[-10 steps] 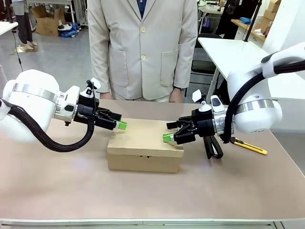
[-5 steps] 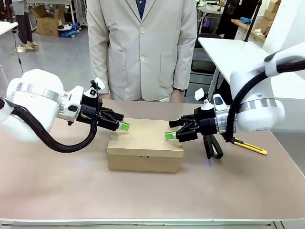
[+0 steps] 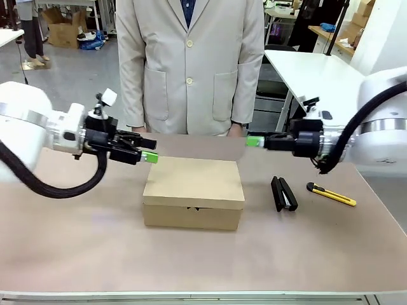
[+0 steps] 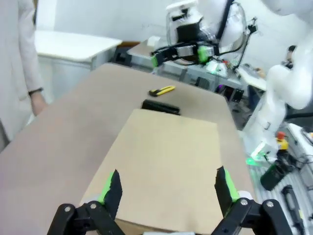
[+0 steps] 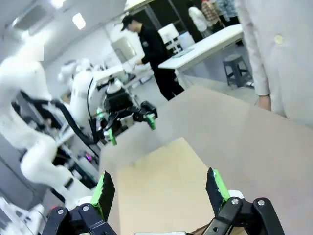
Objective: Pack the item into the box.
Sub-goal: Close the Mailer Box.
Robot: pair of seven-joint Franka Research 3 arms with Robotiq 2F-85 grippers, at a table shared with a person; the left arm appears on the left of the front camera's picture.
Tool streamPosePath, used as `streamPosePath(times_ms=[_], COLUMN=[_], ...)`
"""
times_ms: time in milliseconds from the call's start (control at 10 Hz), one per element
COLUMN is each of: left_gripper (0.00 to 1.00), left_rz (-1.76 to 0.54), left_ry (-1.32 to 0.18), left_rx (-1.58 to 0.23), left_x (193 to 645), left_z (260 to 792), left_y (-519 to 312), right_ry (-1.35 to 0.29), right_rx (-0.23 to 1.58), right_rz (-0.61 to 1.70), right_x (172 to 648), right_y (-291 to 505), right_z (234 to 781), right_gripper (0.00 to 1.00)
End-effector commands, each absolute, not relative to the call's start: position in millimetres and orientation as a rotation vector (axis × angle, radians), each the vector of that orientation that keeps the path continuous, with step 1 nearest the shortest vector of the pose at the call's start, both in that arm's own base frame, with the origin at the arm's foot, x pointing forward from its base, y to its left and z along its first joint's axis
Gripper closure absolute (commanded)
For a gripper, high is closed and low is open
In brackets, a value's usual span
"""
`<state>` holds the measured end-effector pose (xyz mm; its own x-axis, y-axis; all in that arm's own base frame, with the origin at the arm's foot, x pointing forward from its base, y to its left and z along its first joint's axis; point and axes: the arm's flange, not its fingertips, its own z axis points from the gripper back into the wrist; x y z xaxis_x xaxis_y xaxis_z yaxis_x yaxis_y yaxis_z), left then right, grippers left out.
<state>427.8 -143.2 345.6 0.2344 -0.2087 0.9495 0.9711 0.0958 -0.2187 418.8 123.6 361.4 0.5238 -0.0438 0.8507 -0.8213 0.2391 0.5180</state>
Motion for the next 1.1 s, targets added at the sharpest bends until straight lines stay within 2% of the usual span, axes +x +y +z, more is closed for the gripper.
streamPosePath(times_ms=[0,100,200,400,500,600,800,1000], left_gripper=[0.0,0.0,0.0,0.0,0.0,0.0,0.0,0.0], left_rz=[-1.067,-1.067,-1.067,-1.016,-0.898,-0.702,-0.615,-0.348], left_ry=[-0.909,-0.909,-0.909,-0.896,-0.761,-0.597,-0.488,-0.56], left_rx=[-1.033,-1.033,-1.033,-1.111,-1.214,-1.26,-1.362,-1.436], left_x=[436.9,436.9,436.9,424.7,420.9,419.3,400.1,375.6], left_z=[337.9,337.9,337.9,353.5,364.3,366.9,360.7,356.7], left_y=[-155.5,-155.5,-155.5,-121.0,-92.4,-64.3,-15.9,38.2], right_ry=[-0.913,-0.913,-0.887,-0.642,-0.463,-0.356,-0.351,-0.446], right_rx=[1.176,1.176,1.228,1.408,1.475,1.386,1.372,1.347], right_rz=[0.751,0.751,0.637,0.462,0.335,0.331,0.301,0.175], right_x=[419.6,419.6,418.2,413.0,402.0,388.8,369.4,361.3], right_y=[137.6,137.6,122.2,88.2,50.7,10.8,-46.8,-92.1], right_z=[353.9,353.9,362.3,376.1,383.9,386.5,389.9,380.5], right_gripper=[0.0,0.0,0.0,0.0,0.0,0.0,0.0,0.0])
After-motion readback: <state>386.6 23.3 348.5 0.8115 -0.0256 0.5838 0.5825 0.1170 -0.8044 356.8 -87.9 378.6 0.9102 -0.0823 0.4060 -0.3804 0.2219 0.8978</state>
